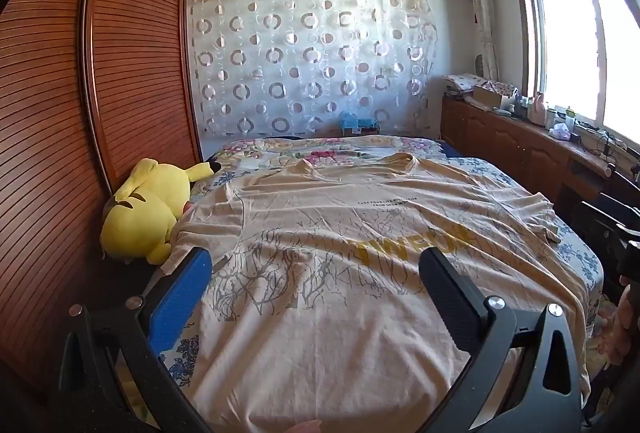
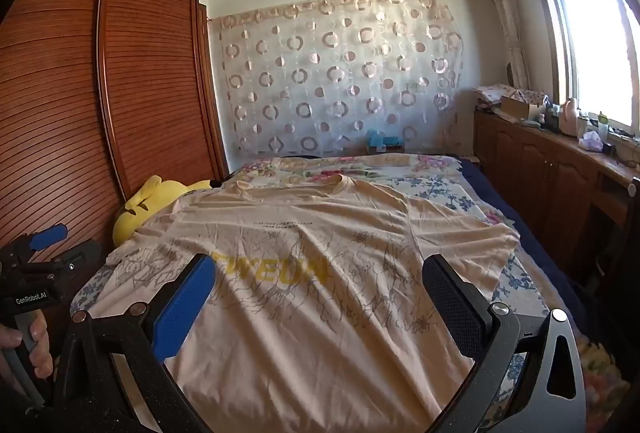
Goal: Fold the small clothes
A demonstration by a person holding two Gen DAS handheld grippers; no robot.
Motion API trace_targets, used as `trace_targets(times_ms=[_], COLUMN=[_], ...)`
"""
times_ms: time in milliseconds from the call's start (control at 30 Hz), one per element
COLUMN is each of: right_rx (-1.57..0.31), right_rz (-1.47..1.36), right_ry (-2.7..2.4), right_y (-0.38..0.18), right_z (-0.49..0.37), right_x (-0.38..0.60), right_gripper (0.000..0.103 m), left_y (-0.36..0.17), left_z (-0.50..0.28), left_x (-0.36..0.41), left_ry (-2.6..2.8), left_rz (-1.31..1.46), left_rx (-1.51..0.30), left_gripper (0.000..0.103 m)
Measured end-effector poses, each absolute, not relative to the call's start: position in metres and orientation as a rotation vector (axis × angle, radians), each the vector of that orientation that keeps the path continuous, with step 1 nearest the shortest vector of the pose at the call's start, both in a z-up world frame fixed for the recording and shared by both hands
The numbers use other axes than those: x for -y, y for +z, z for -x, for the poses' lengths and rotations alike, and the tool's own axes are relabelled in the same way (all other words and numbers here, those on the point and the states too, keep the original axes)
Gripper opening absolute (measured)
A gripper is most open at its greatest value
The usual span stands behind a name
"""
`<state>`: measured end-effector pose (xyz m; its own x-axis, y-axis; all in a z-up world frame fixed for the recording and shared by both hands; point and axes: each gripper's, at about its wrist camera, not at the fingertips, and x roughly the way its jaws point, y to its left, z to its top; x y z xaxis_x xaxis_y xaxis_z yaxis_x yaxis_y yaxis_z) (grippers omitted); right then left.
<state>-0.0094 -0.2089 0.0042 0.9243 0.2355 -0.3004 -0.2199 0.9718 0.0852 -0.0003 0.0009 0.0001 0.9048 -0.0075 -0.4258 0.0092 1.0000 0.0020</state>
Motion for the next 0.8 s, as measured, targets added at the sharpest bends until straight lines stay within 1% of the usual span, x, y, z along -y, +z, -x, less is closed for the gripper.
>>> trace_targets(times_ms=[800], right_rx=[-0.315], right_rz=[-0.050], right_ry=[0.232], right_y=[0.0038], right_z=[0.0083], right_x=[0.2092], right_gripper=[0.103], left_y=[0.0033], left_z=[0.0011], left_x=[0.0017], left_ry=[0.000], left_rz=[-0.025], left_rx=[-0.437], left_gripper=[0.103])
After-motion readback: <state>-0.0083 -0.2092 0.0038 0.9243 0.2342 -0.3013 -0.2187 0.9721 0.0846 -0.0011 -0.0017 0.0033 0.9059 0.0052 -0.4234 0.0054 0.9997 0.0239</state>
